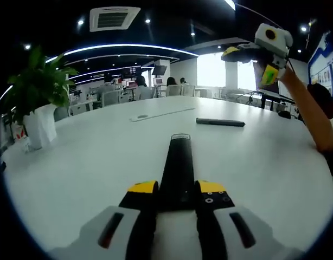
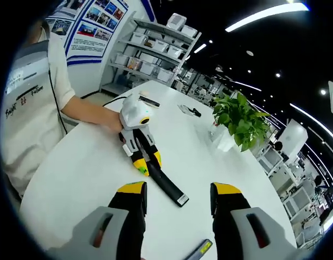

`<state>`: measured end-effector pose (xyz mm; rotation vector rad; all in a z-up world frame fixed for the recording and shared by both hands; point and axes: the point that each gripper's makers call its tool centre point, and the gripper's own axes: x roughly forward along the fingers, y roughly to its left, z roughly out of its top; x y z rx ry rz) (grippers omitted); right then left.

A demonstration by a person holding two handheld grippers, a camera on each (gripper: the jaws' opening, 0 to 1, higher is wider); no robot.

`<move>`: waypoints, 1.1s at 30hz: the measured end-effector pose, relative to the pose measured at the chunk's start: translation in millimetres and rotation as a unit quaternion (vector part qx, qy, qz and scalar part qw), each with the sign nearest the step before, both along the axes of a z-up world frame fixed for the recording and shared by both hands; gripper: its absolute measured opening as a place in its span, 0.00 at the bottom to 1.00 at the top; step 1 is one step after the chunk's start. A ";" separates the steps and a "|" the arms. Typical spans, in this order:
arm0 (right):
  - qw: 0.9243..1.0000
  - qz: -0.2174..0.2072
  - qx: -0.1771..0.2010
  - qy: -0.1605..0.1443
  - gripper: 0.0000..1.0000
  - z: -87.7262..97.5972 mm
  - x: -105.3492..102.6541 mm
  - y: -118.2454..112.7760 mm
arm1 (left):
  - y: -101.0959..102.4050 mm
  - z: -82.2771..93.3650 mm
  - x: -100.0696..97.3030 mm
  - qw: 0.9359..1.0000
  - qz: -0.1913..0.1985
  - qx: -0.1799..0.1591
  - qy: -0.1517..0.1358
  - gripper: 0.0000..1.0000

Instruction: Pflip the remote and laser pointer to the front side, press the buttons, and align them neatly on the table

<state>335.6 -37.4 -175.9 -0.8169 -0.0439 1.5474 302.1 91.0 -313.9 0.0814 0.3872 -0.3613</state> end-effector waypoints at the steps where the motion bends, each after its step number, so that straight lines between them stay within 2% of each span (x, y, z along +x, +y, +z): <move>1: 1.000 -0.003 -0.007 -0.009 0.49 -1.8 1.6 -0.8 | -0.1 0.1 -0.3 1.000 -0.001 0.000 0.000 0.29; 6: 1.000 0.001 -0.019 -0.006 0.49 -8.9 1.0 -2.8 | 0.1 -0.2 -0.1 1.000 -0.003 -0.003 0.001 0.29; 23: 1.000 0.006 -0.015 0.004 0.49 -7.5 -3.4 -11.4 | -5.9 -1.6 -8.4 1.000 -0.020 0.003 0.014 0.29; 25: 1.000 0.000 -0.021 0.001 0.49 -9.2 -0.4 -13.8 | -7.0 -1.4 -10.9 0.999 -0.029 0.006 0.014 0.28; 27: 1.000 -0.006 -0.026 -0.003 0.49 -11.9 0.1 -16.4 | -9.0 -0.2 -15.5 0.999 -0.044 0.023 0.012 0.28; 33: 1.000 0.004 -0.002 0.004 0.49 -3.1 -3.9 -14.9 | -9.4 1.3 -21.5 0.998 -0.060 0.029 0.012 0.28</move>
